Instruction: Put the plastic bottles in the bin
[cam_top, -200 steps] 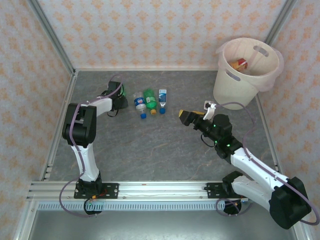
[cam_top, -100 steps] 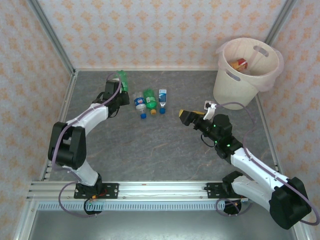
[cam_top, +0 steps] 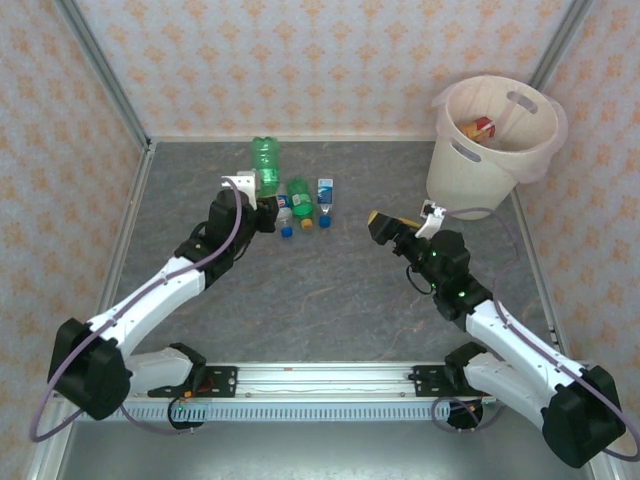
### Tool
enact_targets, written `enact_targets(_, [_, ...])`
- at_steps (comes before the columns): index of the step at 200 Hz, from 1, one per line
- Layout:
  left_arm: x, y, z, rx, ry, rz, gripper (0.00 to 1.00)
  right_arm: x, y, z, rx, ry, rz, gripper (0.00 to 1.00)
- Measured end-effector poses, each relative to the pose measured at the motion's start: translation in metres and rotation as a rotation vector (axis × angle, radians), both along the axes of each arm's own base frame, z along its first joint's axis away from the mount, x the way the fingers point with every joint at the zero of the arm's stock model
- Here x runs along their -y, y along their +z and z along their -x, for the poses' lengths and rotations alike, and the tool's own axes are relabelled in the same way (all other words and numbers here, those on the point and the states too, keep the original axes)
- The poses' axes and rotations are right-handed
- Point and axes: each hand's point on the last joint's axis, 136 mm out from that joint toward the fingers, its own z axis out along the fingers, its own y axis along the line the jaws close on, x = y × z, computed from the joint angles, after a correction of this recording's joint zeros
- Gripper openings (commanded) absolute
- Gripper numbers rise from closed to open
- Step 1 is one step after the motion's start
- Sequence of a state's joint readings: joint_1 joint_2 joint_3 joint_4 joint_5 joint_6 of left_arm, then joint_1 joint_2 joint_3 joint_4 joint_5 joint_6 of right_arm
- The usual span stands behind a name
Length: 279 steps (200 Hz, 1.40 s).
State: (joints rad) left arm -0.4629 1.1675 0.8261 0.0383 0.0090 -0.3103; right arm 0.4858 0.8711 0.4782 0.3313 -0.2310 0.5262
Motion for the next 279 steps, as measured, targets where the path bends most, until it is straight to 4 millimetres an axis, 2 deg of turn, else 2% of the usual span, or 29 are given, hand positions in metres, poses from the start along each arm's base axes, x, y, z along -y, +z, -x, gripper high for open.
enact_targets(21, [0.024, 0.009, 0.021, 0.048, -0.076, 0.015, 0.22, 0.001, 0.008, 0.001, 0.006, 0.0, 0.016, 1.0])
enact_targets(57, [0.054, 0.006, 0.05, 0.083, -0.181, 0.022, 0.22, -0.006, 0.045, 0.01, 0.068, 0.065, 0.01, 0.97])
enact_targets(84, [0.078, 0.004, 0.074, 0.102, -0.259, 0.014, 0.22, -0.018, 0.072, 0.014, 0.101, 0.14, 0.016, 0.93])
enact_targets(111, [0.096, 0.003, 0.093, 0.119, -0.325, 0.003, 0.22, -0.038, 0.087, 0.014, 0.092, 0.244, 0.02, 0.87])
enact_targets(147, [0.112, 0.001, 0.107, 0.136, -0.375, -0.024, 0.22, -0.065, 0.083, 0.018, 0.033, 0.38, 0.023, 0.87])
enact_targets(190, [0.129, -0.016, 0.116, 0.115, -0.429, -0.082, 0.22, -0.096, 0.08, 0.025, -0.019, 0.486, 0.065, 0.86])
enact_targets(248, [0.133, -0.012, 0.117, 0.136, -0.427, -0.075, 0.22, -0.112, 0.051, 0.028, -0.103, 0.525, 0.117, 0.82])
enact_targets(271, [0.134, -0.011, 0.119, 0.138, -0.432, -0.073, 0.22, -0.115, 0.047, 0.029, -0.114, 0.533, 0.122, 0.76])
enact_targets(279, [0.135, -0.01, 0.119, 0.139, -0.433, -0.073, 0.22, -0.117, 0.047, 0.03, -0.113, 0.537, 0.123, 0.68])
